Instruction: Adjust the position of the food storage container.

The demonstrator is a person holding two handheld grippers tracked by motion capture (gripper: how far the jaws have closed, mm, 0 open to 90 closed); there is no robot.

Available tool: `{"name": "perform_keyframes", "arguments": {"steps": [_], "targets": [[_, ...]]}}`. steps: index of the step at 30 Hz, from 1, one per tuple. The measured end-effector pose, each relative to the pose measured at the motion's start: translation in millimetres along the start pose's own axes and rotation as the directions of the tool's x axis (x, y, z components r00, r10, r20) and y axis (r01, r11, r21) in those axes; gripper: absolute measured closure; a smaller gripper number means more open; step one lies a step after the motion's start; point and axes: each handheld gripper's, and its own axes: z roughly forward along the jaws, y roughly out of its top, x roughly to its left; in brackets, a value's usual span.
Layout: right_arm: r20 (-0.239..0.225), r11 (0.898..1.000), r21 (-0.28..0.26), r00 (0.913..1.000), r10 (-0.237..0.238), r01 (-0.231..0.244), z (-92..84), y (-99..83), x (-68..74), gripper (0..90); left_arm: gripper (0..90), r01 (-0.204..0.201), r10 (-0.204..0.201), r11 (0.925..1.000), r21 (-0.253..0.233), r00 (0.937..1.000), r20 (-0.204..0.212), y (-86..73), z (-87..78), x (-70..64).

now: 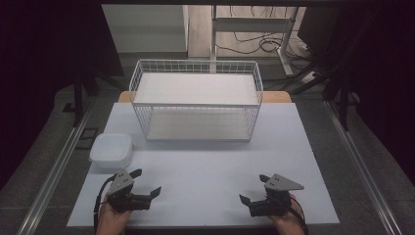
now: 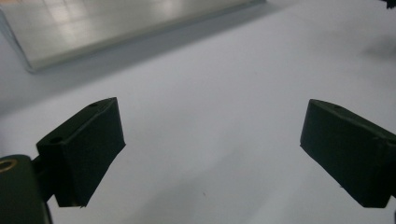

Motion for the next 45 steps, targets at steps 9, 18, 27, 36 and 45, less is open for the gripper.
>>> {"name": "perform_keyframes", "arguments": {"steps": [9, 18, 27, 36, 45], "targets": [[0.034, 1.000, -0.015, 0.9993, 0.014, -0.014, -2.5, 0.7, -3.7, 0.3, 6.2, 0.017, -0.016, 0.9971, 0.074, 0.9998, -0.015, -3.6, 6.0, 1.9], [0.029, 1.000, 0.006, 0.9995, 0.011, -0.012, -0.8, 1.0, -2.7, 0.4, 3.6, 0.022, -0.020, 0.9950, 0.098, 0.9996, -0.018, -0.3, 5.8, -0.1], [0.032, 1.000, 0.011, 0.9995, 0.004, -0.004, -0.5, 1.9, -1.7, 0.5, 14.2, 0.035, -0.031, 0.9944, 0.099, 0.9986, -0.043, 7.7, -3.1, 9.6], [0.041, 1.000, 0.021, 0.9991, -0.007, 0.006, 0.8, 2.4, -0.5, 0.7, 50.8, 0.094, -0.086, 0.9926, 0.077, 0.9912, -0.101, 19.2, -19.5, 39.0], [0.050, 0.999, 0.029, 0.9986, -0.020, 0.019, 0.7, 2.6, -1.2, 1.3, 84.0, 0.122, -0.110, 0.9905, 0.063, 0.9792, -0.170, 33.2, -32.9, 70.0]]}}
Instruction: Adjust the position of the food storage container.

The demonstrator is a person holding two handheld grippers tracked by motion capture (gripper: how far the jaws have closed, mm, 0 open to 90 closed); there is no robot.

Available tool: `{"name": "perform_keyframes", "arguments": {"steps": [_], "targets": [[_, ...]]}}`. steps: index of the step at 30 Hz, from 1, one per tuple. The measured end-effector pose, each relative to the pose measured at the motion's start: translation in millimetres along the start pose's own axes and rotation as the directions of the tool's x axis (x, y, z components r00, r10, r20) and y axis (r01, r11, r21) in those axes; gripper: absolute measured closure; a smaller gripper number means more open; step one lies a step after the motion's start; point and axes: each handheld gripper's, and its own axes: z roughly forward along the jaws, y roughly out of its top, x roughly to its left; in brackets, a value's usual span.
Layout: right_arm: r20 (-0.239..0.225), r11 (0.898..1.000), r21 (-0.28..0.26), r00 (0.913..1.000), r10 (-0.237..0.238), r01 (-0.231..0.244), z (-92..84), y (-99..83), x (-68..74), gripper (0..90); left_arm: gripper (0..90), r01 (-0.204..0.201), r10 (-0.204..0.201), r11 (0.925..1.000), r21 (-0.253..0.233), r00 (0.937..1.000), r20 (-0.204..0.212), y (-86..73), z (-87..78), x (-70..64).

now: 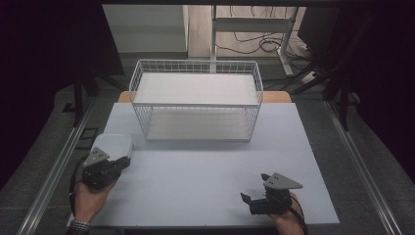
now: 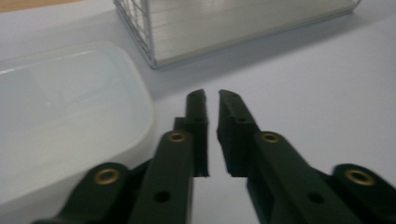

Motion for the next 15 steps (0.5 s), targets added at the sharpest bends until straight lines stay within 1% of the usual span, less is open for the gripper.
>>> {"name": "perform_keyframes", "arguments": {"steps": [1, 2, 4, 5, 8, 10, 12, 13, 15], "targets": [[0.000, 1.000, 0.000, 1.0000, 0.000, 0.000, 0.0, 0.0, 0.0, 1.3, 84.0, 0.001, -0.001, 1.0000, 0.002, 1.0000, -0.003, 1.9, -0.3, 4.2], [0.000, 1.000, 0.003, 1.0000, -0.001, 0.001, 0.1, -0.1, 0.1, 1.3, 86.9, -0.001, 0.001, 1.0000, 0.003, 1.0000, -0.007, 2.9, -0.3, 6.5], [0.002, 1.000, 0.004, 1.0000, -0.004, 0.004, 0.2, 0.0, 0.3, 1.4, 89.8, -0.005, 0.005, 1.0000, 0.006, 0.9998, -0.018, 6.1, -0.4, 12.8], [0.002, 1.000, 0.006, 1.0000, -0.006, 0.006, 0.2, 0.1, 0.5, 1.5, 89.9, -0.004, 0.004, 1.0000, 0.003, 0.9997, -0.025, 8.4, -0.4, 17.5], [0.001, 1.000, 0.010, 1.0000, -0.008, 0.008, 0.4, 0.0, 0.5, 1.6, 90.0, -0.001, 0.001, 1.0000, 0.005, 0.9991, -0.042, 12.7, 0.1, 25.5], [0.001, 1.000, 0.010, 1.0000, -0.009, 0.009, 0.5, -0.1, 0.5, 1.6, 90.0, 0.002, -0.001, 1.0000, 0.005, 0.9990, -0.045, 13.8, 0.4, 27.5], [0.001, 1.000, 0.010, 1.0000, -0.009, 0.009, 0.4, 0.0, 0.5, 1.7, 90.0, 0.010, -0.010, 1.0000, 0.001, 0.9978, -0.066, 18.8, 1.8, 37.0], [0.001, 1.000, 0.010, 1.0000, -0.009, 0.009, 0.4, 0.0, 0.5, 1.7, 90.0, 0.010, -0.010, 1.0000, 0.001, 0.9978, -0.066, 18.8, 1.8, 37.0], [0.001, 1.000, 0.012, 1.0000, -0.008, 0.008, 0.5, 0.0, 0.4, 1.7, 90.0, 0.019, -0.019, 0.9998, -0.004, 0.9962, -0.085, 22.5, 2.3, 43.7]]}}
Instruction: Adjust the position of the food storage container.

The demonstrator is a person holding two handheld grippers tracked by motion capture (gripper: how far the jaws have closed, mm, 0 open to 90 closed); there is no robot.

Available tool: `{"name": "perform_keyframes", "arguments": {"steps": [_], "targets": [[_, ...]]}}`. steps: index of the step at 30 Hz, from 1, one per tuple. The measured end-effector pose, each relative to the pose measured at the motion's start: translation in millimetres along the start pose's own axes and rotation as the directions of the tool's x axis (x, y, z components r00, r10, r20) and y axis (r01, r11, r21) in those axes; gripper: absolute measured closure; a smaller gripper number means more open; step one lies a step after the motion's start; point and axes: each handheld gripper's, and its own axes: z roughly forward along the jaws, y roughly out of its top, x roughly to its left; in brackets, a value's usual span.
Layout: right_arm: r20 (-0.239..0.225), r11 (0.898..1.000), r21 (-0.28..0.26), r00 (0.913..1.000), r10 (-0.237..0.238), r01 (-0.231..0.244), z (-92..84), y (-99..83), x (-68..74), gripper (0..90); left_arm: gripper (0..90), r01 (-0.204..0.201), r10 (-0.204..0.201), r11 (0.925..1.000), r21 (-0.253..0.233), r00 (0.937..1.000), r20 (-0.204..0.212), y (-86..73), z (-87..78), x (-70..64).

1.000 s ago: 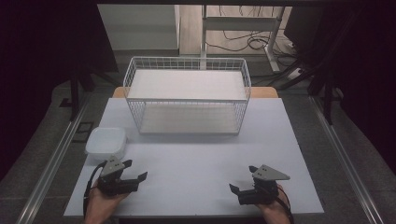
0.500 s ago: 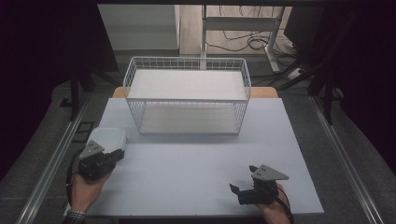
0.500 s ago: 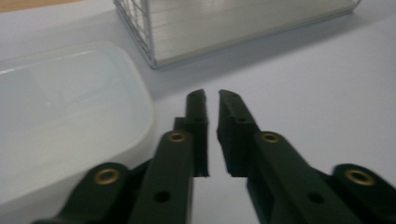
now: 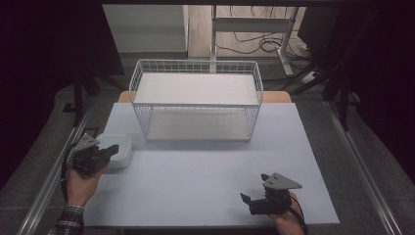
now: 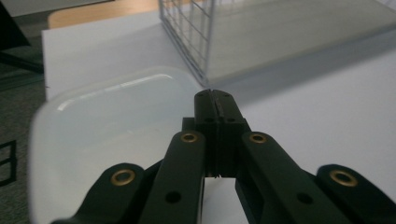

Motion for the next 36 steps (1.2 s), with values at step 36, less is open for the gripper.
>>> {"name": "perform_keyframes", "arguments": {"steps": [36], "targets": [[-0.013, 1.000, 0.018, 0.9999, -0.009, 0.009, 3.7, -1.4, 0.6, 2.1, 90.0, 0.137, -0.115, 0.9877, 0.075, 0.9625, -0.246, -15.8, 31.3, 82.8]]}}
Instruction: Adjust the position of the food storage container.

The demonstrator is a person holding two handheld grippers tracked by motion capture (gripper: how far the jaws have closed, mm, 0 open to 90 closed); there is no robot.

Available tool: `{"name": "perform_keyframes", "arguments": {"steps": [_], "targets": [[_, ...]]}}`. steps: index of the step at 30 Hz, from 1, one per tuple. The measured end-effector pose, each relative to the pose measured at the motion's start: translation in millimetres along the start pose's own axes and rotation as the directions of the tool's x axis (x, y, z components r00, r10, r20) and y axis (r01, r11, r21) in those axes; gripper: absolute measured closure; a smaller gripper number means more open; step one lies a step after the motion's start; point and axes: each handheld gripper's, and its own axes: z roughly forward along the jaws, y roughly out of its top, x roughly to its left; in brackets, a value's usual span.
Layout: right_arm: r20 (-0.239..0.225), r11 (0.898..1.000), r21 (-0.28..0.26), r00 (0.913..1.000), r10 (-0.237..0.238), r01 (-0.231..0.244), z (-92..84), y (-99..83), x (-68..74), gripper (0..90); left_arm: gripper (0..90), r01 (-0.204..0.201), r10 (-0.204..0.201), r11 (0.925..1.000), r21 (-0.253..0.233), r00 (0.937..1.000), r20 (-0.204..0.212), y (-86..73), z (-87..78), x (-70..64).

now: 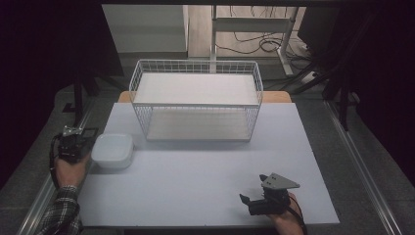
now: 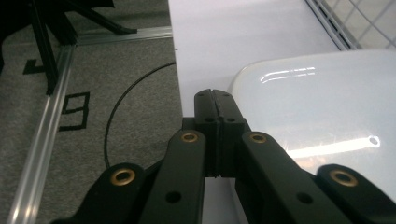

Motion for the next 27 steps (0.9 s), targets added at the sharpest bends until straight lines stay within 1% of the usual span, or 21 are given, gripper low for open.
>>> {"name": "perform_keyframes", "arguments": {"steps": [6, 7, 8, 10, 11, 12, 13, 14, 15, 16, 17, 18, 19, 20, 24, 25, 26, 27], "targets": [[0.000, 1.000, 0.002, 1.0000, -0.003, 0.003, 0.2, 0.1, 0.4, 2.1, 90.0, -0.024, 0.024, 0.9996, -0.014, 0.9989, 0.041, -2.2, -0.9, -16.0], [0.000, 1.000, 0.002, 1.0000, -0.003, 0.003, 0.2, 0.1, 0.4, 2.1, 90.0, -0.024, 0.024, 0.9996, -0.014, 0.9989, 0.041, -2.2, -0.9, -16.0], [0.000, 1.000, 0.004, 1.0000, -0.004, 0.004, 0.3, 0.1, 0.5, 2.2, 90.0, -0.028, 0.029, 0.9994, -0.020, 0.9980, 0.055, -3.0, -1.2, -21.9], [0.000, 1.000, 0.003, 1.0000, -0.004, 0.004, 0.2, 0.1, 0.5, 2.2, 90.0, -0.031, 0.032, 0.9992, -0.024, 0.9972, 0.067, -4.0, -1.9, -28.1], [-0.001, 1.000, 0.003, 1.0000, -0.004, 0.004, 0.2, 0.1, 0.5, 2.2, 90.0, -0.031, 0.032, 0.9992, -0.024, 0.9972, 0.067, -4.0, -1.9, -28.1], [-0.001, 1.000, 0.003, 1.0000, -0.004, 0.004, 0.2, 0.1, 0.5, 2.2, 90.0, -0.035, 0.037, 0.9990, -0.028, 0.9964, 0.075, -4.7, -2.2, -31.4], [-0.001, 1.000, 0.004, 1.0000, -0.004, 0.004, 0.3, 0.1, 0.5, 2.2, 90.0, -0.044, 0.046, 0.9986, -0.031, 0.9954, 0.084, -6.0, -3.1, -37.9], [-0.001, 1.000, 0.004, 1.0000, -0.005, 0.005, 0.2, 0.1, 0.6, 2.2, 90.0, -0.046, 0.048, 0.9984, -0.033, 0.9947, 0.091, -6.5, -3.5, -41.1], [-0.002, 1.000, 0.003, 1.0000, -0.005, 0.005, 0.1, 0.2, 0.7, 2.2, 90.0, -0.046, 0.048, 0.9984, -0.033, 0.9947, 0.091, -6.5, -3.5, -41.1], [-0.003, 1.000, 0.002, 1.0000, -0.005, 0.005, 0.1, 0.3, 0.7, 2.2, 90.0, -0.051, 0.055, 0.9979, -0.041, 0.9935, 0.100, -7.4, -3.8, -47.1], [-0.003, 1.000, 0.002, 1.0000, -0.005, 0.005, 0.1, 0.3, 0.7, 2.2, 90.0, -0.051, 0.055, 0.9979, -0.041, 0.9935, 0.100, -7.4, -3.8, -47.1], [-0.002, 1.000, 0.003, 1.0000, -0.005, 0.005, 0.1, 0.2, 0.6, 2.2, 90.0, -0.054, 0.059, 0.9975, -0.045, 0.9918, 0.113, -8.3, -4.3, -53.9], [-0.002, 1.000, 0.003, 1.0000, -0.005, 0.005, 0.1, 0.2, 0.6, 2.2, 90.0, -0.054, 0.059, 0.9975, -0.045, 0.9918, 0.113, -8.3, -4.3, -53.9], [-0.002, 1.000, 0.003, 1.0000, -0.005, 0.005, 0.2, 0.2, 0.5, 2.2, 90.0, -0.059, 0.065, 0.9971, -0.047, 0.9899, 0.126, -9.1, -4.7, -60.3], [-0.002, 1.000, 0.003, 1.0000, -0.006, 0.006, 0.3, 0.3, 0.7, 2.2, 90.0, -0.080, 0.086, 0.9956, -0.049, 0.9847, 0.151, -9.1, -4.8, -74.6], [-0.002, 1.000, 0.003, 1.0000, -0.007, 0.007, 0.4, 0.2, 0.7, 2.2, 90.0, -0.080, 0.086, 0.9956, -0.049, 0.9847, 0.151, -9.1, -4.8, -74.6], [-0.002, 1.000, 0.003, 1.0000, -0.007, 0.007, 0.4, 0.2, 0.7, 2.2, 90.0, -0.084, 0.091, 0.9952, -0.050, 0.9832, 0.158, -9.0, -4.6, -78.2], [-0.001, 1.000, 0.003, 1.0000, -0.008, 0.008, 0.4, 0.3, 0.8, 2.2, 90.0, -0.092, 0.099, 0.9944, -0.052, 0.9806, 0.169, -8.9, -4.3, -86.1]]}}
